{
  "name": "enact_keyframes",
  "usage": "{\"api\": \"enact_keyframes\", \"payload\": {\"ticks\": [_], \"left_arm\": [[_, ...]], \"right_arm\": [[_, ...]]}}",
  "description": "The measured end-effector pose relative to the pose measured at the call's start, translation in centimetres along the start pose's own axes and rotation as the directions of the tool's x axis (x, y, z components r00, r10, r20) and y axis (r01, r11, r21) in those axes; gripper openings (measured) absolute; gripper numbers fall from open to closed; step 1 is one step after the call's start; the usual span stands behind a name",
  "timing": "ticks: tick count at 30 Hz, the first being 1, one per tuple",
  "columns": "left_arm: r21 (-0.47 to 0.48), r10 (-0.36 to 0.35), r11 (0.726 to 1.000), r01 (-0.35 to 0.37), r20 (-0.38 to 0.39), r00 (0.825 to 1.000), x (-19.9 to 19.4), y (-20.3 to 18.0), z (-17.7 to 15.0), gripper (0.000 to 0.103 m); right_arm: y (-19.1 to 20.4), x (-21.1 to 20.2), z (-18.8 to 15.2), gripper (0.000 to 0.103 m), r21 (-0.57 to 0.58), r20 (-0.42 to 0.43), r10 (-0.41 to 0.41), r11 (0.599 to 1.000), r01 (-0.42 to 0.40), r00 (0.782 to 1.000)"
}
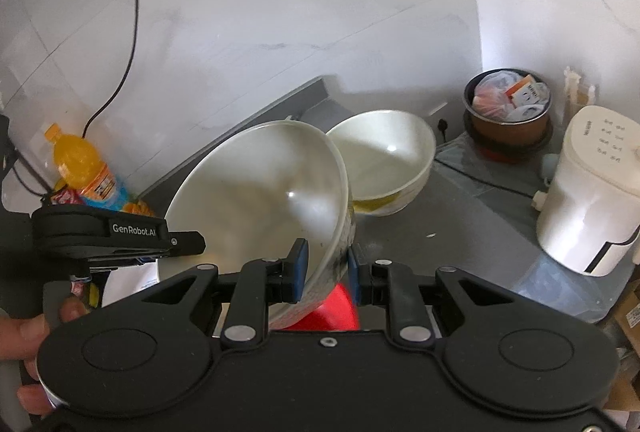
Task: Organize plates and bowls
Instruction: 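Lift the large white bowl with both tools and carry it over the red bowl, then lower the large white bowl into the red bowl and open both tools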
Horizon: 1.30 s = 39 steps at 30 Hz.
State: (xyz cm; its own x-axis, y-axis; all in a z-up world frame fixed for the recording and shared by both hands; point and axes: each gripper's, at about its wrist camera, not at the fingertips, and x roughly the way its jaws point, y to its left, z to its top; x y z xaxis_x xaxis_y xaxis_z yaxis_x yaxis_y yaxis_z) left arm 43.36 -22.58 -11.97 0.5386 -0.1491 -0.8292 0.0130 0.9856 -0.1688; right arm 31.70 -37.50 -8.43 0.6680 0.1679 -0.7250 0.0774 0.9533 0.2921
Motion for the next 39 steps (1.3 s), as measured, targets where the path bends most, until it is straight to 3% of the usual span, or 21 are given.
{"api": "enact_keyframes", "payload": {"ticks": [7, 20, 31, 39], "left_arm": [[-0.036, 0.022, 0.999, -0.023, -0.022, 1.000, -0.7, 2.6, -1.0, 0.009], [-0.059, 0.021, 0.998, -0.030, -0.150, 0.988, 0.7, 5.1, -3.3, 0.009], [-0.031, 0.046, 0.998, -0.054, -0.207, 0.977, 2.2, 4.9, -4.1, 0.009], [-0.006, 0.065, 0.998, -0.068, -0.215, 0.975, 3.1, 4.7, -4.9, 0.009]], "right_arm": [[1.3, 0.7, -0.8, 0.021, -0.021, -0.061, 0.028, 0.999, -0.029, 0.998], [2.2, 2.1, -1.9, 0.021, -0.062, -0.191, 0.016, 0.998, -0.028, 0.981], [2.1, 3.3, -3.0, 0.021, -0.077, -0.246, -0.012, 0.997, -0.007, 0.969], [2.6, 3.8, -4.0, 0.020, -0.128, -0.241, -0.053, 0.991, 0.022, 0.969]]}}
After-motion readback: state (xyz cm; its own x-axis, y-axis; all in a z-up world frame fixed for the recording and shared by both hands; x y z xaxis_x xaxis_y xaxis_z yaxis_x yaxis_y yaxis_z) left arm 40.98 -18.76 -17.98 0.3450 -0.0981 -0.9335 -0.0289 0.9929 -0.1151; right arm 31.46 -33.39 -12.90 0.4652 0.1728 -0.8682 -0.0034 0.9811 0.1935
